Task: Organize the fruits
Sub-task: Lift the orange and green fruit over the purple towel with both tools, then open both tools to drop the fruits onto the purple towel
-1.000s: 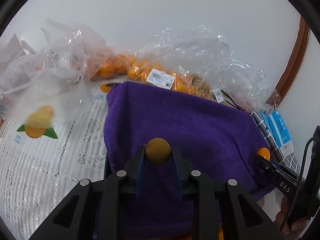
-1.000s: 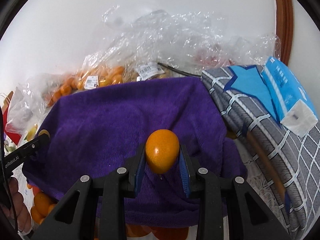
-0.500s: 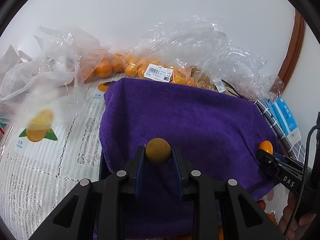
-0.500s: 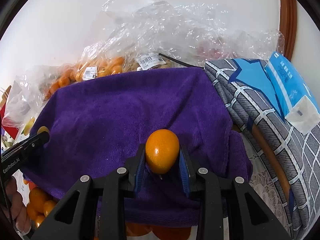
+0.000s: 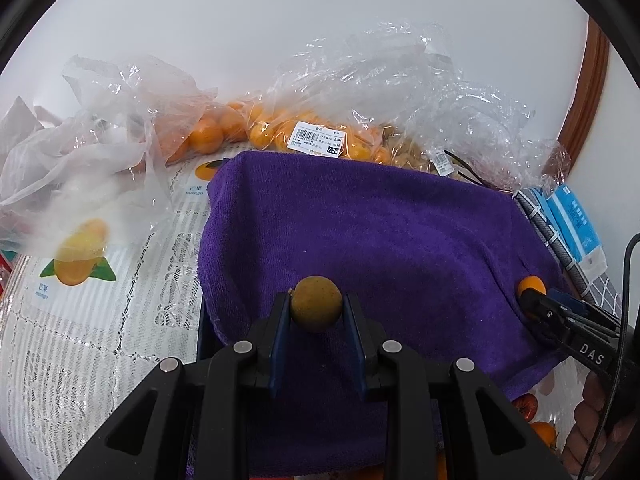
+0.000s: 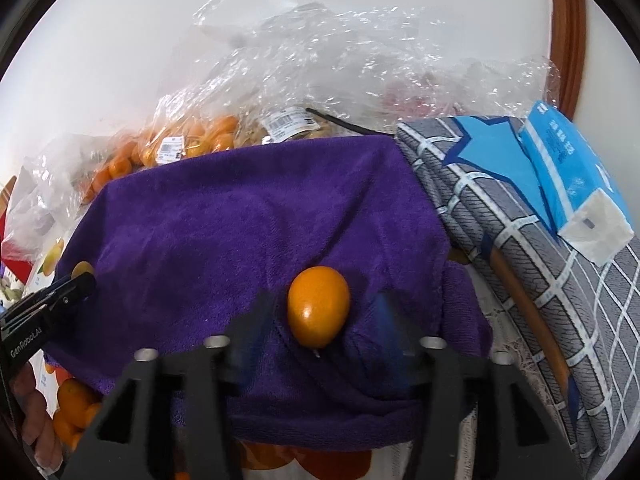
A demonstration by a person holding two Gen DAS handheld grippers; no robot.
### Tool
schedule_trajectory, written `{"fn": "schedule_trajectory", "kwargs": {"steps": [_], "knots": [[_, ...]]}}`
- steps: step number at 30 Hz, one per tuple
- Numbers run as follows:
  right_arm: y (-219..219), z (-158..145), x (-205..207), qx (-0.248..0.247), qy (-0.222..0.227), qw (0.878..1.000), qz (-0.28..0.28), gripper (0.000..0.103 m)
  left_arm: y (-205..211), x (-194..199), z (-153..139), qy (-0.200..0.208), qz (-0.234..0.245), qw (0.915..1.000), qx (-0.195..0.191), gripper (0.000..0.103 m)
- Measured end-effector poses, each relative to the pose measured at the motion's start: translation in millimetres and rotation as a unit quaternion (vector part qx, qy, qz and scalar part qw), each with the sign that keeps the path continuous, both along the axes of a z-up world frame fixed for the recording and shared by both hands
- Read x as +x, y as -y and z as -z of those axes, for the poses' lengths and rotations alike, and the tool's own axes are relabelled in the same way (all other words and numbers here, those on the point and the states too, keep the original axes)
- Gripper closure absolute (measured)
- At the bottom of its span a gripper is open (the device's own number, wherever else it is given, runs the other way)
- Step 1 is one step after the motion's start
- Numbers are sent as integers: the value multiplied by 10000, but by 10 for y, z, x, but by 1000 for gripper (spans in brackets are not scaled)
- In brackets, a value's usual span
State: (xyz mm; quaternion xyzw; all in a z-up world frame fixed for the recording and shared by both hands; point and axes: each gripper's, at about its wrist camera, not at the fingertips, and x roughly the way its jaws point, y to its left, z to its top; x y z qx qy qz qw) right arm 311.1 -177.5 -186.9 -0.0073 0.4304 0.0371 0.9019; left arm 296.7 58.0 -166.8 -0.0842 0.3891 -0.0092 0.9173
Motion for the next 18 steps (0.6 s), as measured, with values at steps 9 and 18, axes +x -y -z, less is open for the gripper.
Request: {"fn": "schedule_trajectory", "kwargs": {"steps": [9,18], "knots": [[11,-151,-44,-255,123,9996,96,23,-45,-59,-66,162,36,9994,-299,61],[14,-310,-136,-305,303,9989,188,12,-63,-171,-184,550,-237,9982,-75,48]]}}
